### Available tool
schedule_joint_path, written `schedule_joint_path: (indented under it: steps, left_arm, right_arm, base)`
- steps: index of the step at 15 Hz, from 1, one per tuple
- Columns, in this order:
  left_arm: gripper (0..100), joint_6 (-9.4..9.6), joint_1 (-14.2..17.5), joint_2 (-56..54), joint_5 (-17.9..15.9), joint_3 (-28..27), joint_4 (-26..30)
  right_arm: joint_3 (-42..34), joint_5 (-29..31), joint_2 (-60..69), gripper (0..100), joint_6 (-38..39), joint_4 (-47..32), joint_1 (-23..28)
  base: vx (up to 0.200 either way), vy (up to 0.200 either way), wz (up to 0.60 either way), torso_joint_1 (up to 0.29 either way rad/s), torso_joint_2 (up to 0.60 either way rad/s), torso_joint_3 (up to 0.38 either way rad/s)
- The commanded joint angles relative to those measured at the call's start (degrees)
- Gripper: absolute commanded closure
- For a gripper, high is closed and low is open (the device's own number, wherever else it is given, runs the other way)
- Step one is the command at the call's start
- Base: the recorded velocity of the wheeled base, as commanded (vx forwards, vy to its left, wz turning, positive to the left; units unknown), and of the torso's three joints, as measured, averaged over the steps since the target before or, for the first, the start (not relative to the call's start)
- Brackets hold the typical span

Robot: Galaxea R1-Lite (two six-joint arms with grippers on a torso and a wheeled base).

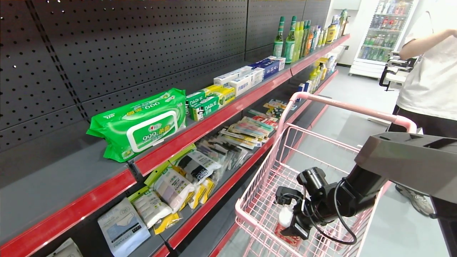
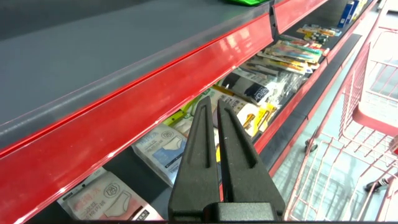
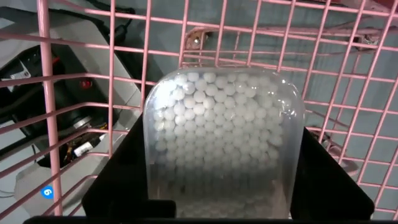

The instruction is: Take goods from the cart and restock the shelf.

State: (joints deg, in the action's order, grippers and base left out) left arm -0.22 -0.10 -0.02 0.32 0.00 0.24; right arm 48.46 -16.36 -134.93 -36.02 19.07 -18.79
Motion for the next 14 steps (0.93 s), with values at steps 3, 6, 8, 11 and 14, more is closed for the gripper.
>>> schedule_joint_path:
  steps: [3,6,8,11,14]
  left_arm:
    - [100,-0.04,0.0,0.0,0.0,0.0,0.0]
    - [100,-0.04,0.0,0.0,0.0,0.0,-0.1]
    - [100,-0.04,0.0,0.0,0.0,0.0,-0.1]
    - [100,-0.04,0.0,0.0,0.0,0.0,0.0]
    - [100,-0.04,0.0,0.0,0.0,0.0,0.0]
  right_arm:
    - [-2.7,1.1,1.2,100,0.5,0.1,0.0]
    - [-3.3,1.9,6.3,100,5.0,0.0,0.2]
    - [-3.0,3.6,11.2,100,10.5,-0.5,0.3]
    - [-3.8,6.4,16.6,100,11.5,-0.5,1.8]
    - [-5.3,6.5,24.2,100,12.6,-0.4,5.4]
  base:
    - [0.0,0.0,0.0,0.0,0.0,0.0]
    - [0.0,0.0,0.0,0.0,0.0,0.0]
    - [0.0,0.0,0.0,0.0,0.0,0.0]
    - [0.0,0.0,0.0,0.0,0.0,0.0]
    - [0.0,0.0,0.0,0.0,0.0,0.0]
